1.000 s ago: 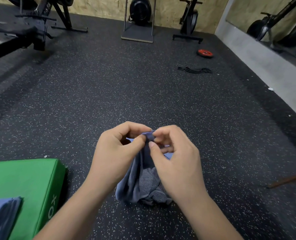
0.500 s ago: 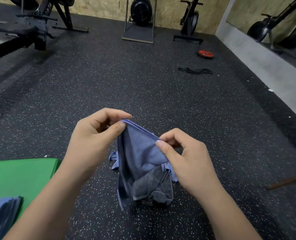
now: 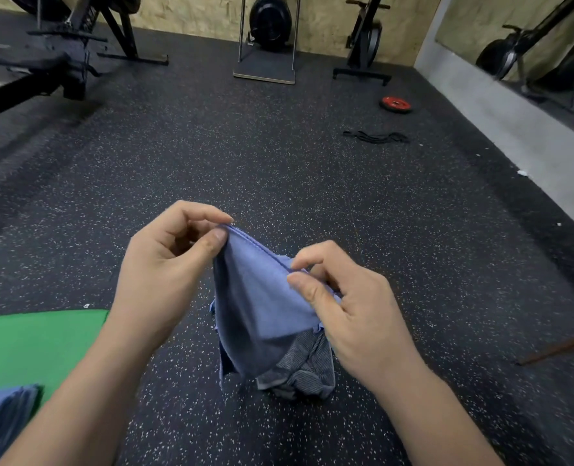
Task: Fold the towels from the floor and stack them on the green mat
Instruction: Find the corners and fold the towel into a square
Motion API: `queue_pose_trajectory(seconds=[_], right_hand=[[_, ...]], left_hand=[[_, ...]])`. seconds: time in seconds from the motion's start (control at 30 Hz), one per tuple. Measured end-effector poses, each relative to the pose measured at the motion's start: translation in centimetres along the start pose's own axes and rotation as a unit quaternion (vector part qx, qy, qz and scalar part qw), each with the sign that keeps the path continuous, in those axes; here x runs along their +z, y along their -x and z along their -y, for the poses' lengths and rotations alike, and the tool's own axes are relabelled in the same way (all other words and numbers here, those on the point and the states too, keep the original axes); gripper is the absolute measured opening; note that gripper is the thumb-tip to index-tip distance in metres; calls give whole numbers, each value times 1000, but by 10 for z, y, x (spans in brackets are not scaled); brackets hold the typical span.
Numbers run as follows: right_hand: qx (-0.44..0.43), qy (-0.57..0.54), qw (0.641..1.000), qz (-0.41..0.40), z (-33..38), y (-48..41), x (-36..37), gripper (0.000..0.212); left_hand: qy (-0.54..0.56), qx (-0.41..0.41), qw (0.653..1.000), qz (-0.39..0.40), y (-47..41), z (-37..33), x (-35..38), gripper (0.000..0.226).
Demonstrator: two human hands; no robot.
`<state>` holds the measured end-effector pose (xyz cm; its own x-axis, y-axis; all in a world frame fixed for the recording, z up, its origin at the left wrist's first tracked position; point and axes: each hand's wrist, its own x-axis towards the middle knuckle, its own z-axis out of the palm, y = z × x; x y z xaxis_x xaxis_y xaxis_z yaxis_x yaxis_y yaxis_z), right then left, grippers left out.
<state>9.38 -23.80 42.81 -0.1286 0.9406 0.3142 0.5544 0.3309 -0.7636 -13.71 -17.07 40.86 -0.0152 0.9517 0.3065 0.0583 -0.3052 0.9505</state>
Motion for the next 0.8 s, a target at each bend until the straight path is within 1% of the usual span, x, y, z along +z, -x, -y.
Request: queue_pose_trajectory(seconds=[0.1,0.2,0.37,0.4,0.5,0.57,0.63,0.67,0.8], right_hand=[[-25,43,998,34,1,2,0,9],[-25,89,994,64,0,2,2,14],[30,115,987,110,-7,3,4,30],[36,117,986,116,-7,2,4,30],[1,132,983,130,-7,1,6,14],[2,140,980,144,-7,2,7,20],[11,144,981,128,-9,3,7,29],[10,139,985,103,-9,4,6,31],[-4,42,999,-32,-3,-1,1,24]], left_hand=[[-1,3,1000,-3,-1,1,-2,23],[-7,2,1000,-3,-1,2,-3,25],[-24,-3,1000,1,-1,6,-5,26],[-27,-4,1000,1,-1,7,-5,25],[-38,-2,999,-5,-1,9,-7,24],[-45,-1,999,-13,-2,11,-9,22],[-41,-1,999,-22,-4,13,-12,21],[-35,-1,999,-25,-5,14,-14,22],[-13,-10,1000,-26,-8,15,-18,19]])
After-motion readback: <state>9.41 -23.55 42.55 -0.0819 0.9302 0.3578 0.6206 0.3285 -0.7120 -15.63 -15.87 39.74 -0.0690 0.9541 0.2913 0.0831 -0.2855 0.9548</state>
